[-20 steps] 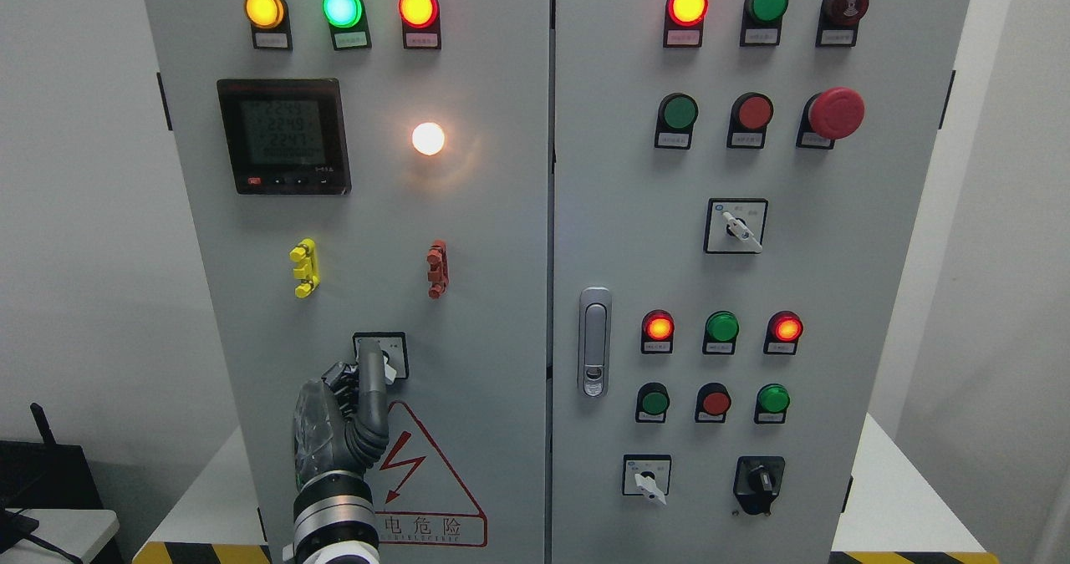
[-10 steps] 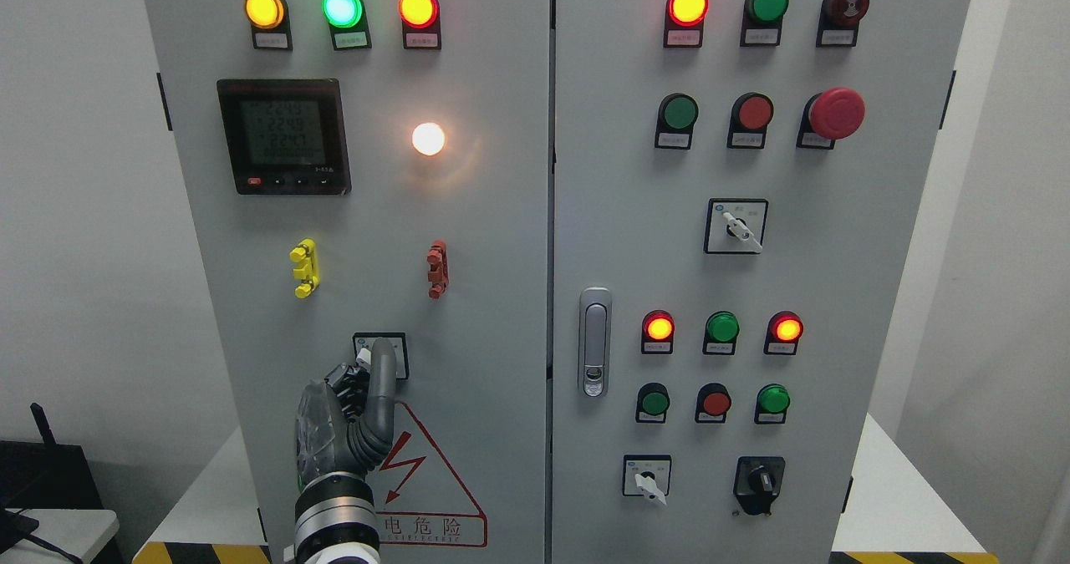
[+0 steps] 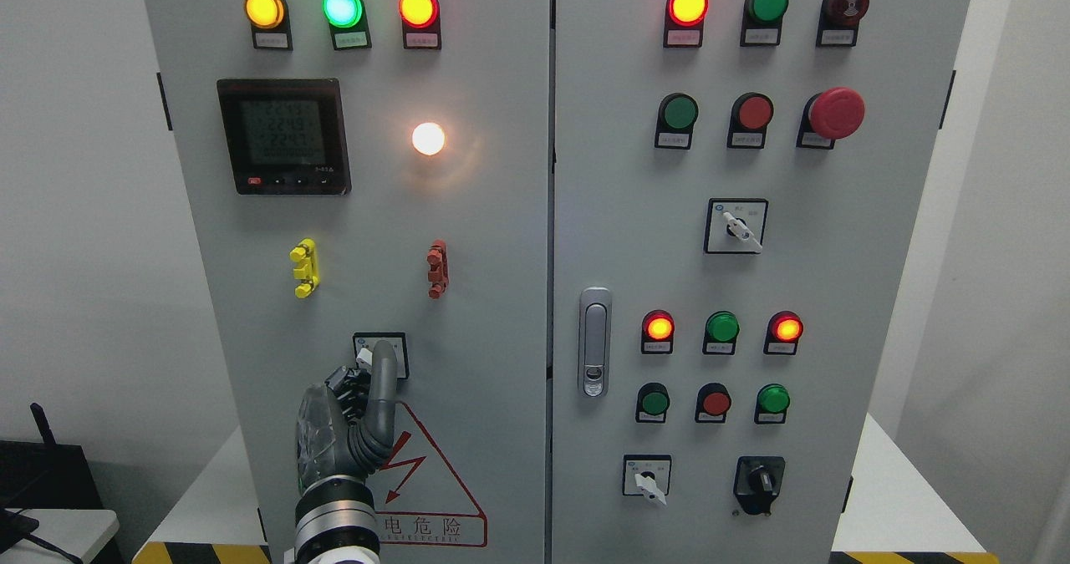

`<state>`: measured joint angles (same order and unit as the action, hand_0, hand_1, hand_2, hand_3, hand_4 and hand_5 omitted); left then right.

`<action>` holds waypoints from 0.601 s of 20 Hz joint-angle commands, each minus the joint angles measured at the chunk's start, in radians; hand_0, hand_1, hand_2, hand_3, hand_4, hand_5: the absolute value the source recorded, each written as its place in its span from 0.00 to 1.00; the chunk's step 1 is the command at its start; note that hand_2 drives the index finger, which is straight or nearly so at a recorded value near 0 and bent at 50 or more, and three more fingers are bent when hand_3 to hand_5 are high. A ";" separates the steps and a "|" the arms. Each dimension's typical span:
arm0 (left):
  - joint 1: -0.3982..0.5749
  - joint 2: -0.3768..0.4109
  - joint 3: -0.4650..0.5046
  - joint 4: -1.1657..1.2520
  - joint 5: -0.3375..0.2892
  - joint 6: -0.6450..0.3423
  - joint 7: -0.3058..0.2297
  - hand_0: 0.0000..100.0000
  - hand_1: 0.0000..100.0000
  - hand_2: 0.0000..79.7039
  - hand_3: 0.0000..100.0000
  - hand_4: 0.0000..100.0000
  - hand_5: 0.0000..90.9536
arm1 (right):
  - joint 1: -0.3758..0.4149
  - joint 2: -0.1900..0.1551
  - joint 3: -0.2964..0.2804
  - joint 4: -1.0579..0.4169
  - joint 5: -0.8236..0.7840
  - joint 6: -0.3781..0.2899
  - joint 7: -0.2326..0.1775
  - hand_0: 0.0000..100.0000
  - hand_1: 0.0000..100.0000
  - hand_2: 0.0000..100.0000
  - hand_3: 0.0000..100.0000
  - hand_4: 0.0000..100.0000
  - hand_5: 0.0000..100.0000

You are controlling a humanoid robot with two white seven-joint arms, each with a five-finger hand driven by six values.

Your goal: Turn on light switch 1

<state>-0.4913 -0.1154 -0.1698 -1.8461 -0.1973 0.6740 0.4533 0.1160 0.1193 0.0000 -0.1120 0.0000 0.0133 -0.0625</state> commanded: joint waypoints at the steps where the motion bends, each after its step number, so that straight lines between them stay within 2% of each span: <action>1: 0.011 -0.001 0.001 -0.009 0.001 -0.008 -0.001 0.22 0.18 0.59 0.90 0.90 0.96 | 0.001 0.000 0.017 0.000 -0.025 -0.001 0.000 0.12 0.39 0.00 0.00 0.00 0.00; 9: 0.079 0.002 0.007 -0.036 0.001 -0.062 -0.004 0.20 0.19 0.60 0.91 0.90 0.96 | 0.001 0.000 0.017 0.000 -0.025 -0.001 0.000 0.12 0.39 0.00 0.00 0.00 0.00; 12: 0.143 0.009 0.016 -0.068 -0.001 -0.140 -0.031 0.20 0.19 0.61 0.91 0.90 0.96 | 0.001 0.000 0.017 0.000 -0.025 -0.001 0.000 0.12 0.39 0.00 0.00 0.00 0.00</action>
<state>-0.4246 -0.1150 -0.1667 -1.8654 -0.1969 0.5877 0.4401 0.1164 0.1191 0.0000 -0.1120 0.0000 0.0129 -0.0625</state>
